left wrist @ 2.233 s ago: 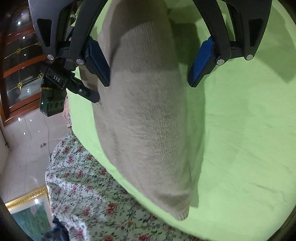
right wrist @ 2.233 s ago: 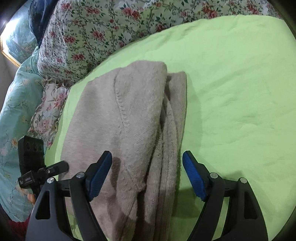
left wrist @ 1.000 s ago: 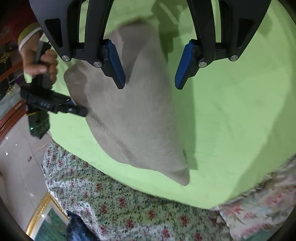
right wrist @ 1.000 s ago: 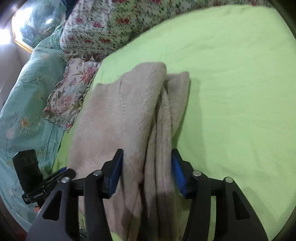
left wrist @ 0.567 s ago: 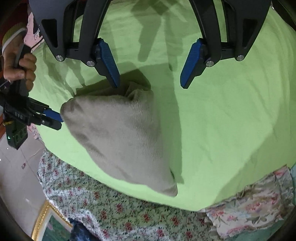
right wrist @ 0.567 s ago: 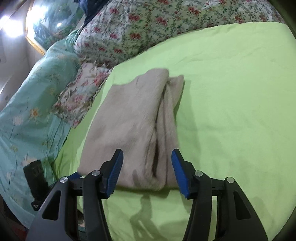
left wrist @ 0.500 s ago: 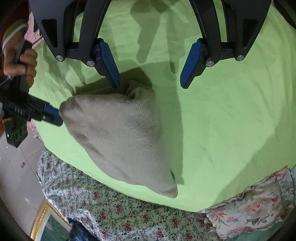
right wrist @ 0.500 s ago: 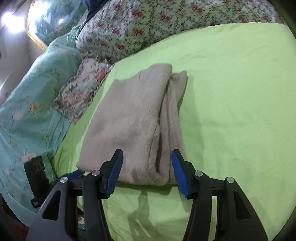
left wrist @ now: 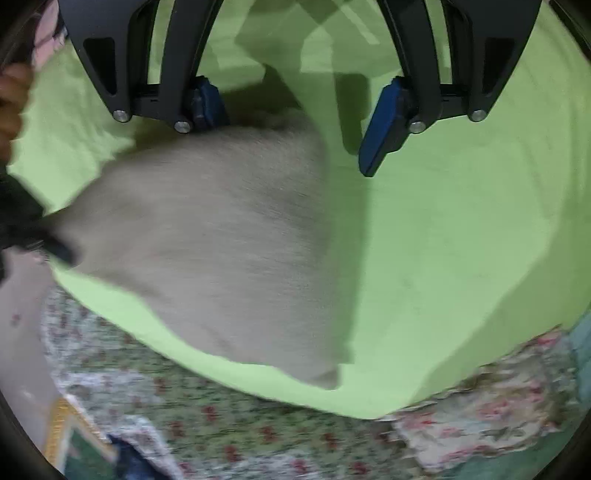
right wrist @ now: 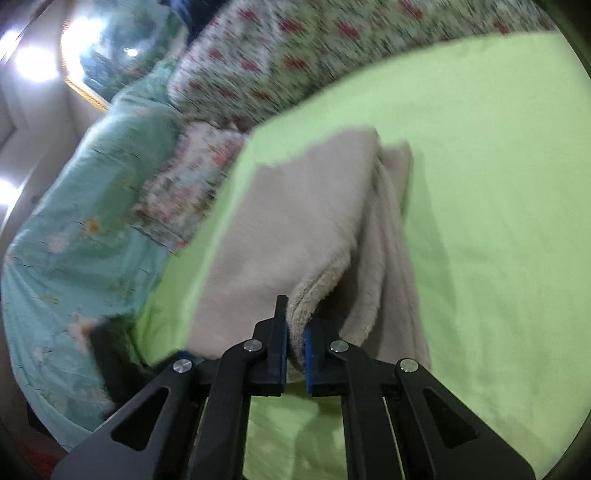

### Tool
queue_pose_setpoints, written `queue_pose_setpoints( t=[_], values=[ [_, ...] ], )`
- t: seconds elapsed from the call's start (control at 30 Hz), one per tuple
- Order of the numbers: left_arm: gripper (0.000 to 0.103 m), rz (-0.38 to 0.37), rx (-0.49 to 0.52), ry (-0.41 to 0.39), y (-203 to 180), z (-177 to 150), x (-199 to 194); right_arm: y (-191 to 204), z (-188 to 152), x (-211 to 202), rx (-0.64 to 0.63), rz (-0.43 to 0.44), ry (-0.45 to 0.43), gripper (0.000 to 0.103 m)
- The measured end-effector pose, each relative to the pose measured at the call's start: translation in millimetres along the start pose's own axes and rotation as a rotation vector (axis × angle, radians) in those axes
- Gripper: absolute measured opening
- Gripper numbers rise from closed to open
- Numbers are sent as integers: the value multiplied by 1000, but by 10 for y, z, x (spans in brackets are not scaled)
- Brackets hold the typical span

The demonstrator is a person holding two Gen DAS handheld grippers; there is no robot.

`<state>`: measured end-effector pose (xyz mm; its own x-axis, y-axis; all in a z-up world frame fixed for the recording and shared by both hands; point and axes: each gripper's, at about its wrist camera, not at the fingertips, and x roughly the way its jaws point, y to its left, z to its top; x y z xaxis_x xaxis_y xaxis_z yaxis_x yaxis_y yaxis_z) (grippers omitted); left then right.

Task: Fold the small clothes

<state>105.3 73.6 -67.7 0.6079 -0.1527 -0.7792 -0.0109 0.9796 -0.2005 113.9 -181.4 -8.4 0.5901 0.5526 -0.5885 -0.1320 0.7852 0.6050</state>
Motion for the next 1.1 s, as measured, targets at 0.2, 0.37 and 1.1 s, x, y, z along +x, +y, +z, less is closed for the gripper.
queue_pose_setpoints(
  t=[0.2,0.37,1.1],
  values=[
    [32,4,-53,5,194,-21,-41,93,65,-76,-127,-120,13,7],
    [22,-14,-50,36,141,-135,39,-149,-237,211,-234,-365,114,7],
    [22,-314,53,-25,172,356,-380,-526,573,204,12,-172,49,26]
  ],
)
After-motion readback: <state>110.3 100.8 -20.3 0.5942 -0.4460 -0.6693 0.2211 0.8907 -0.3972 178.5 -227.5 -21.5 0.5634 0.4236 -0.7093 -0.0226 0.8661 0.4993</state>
